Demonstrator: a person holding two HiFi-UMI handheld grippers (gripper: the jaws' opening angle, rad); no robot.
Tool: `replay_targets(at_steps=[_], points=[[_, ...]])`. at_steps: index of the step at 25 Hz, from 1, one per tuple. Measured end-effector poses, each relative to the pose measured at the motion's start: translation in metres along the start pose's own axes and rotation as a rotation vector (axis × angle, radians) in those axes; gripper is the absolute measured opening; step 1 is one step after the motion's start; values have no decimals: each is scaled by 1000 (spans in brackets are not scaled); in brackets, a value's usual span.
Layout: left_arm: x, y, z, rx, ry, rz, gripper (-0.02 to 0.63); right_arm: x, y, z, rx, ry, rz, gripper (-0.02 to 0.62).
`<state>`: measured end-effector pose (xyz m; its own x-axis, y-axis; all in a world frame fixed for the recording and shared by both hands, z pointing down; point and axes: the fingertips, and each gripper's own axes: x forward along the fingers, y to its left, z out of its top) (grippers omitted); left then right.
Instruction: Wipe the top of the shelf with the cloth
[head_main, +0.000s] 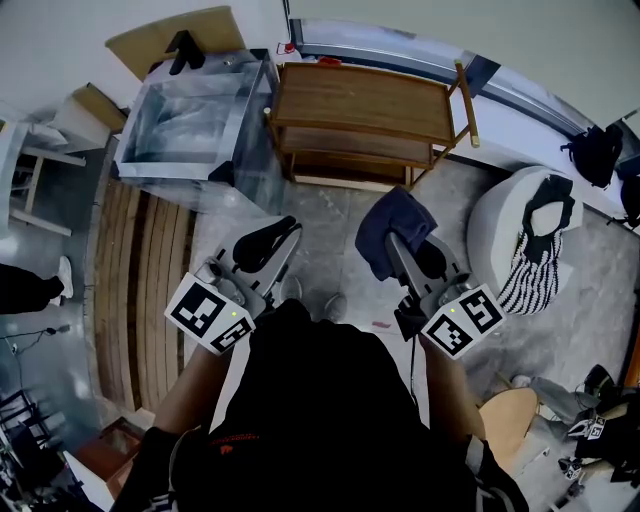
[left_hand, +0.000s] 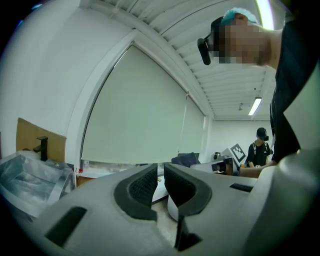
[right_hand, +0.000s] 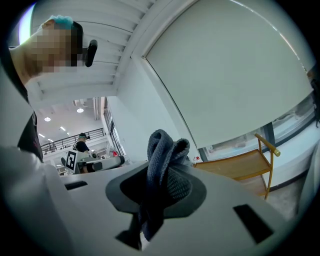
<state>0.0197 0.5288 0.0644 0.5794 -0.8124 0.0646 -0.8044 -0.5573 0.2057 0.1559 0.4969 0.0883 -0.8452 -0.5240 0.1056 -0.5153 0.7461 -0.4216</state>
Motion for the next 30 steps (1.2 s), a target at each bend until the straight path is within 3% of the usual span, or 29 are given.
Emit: replay_targets(at_steps=[16, 30], points=[[58, 27, -5, 5, -17, 5, 52, 19, -64, 7, -3, 30, -12, 60], [117, 139, 0, -52, 20, 12, 52, 133, -124, 22, 21, 85, -14, 60]])
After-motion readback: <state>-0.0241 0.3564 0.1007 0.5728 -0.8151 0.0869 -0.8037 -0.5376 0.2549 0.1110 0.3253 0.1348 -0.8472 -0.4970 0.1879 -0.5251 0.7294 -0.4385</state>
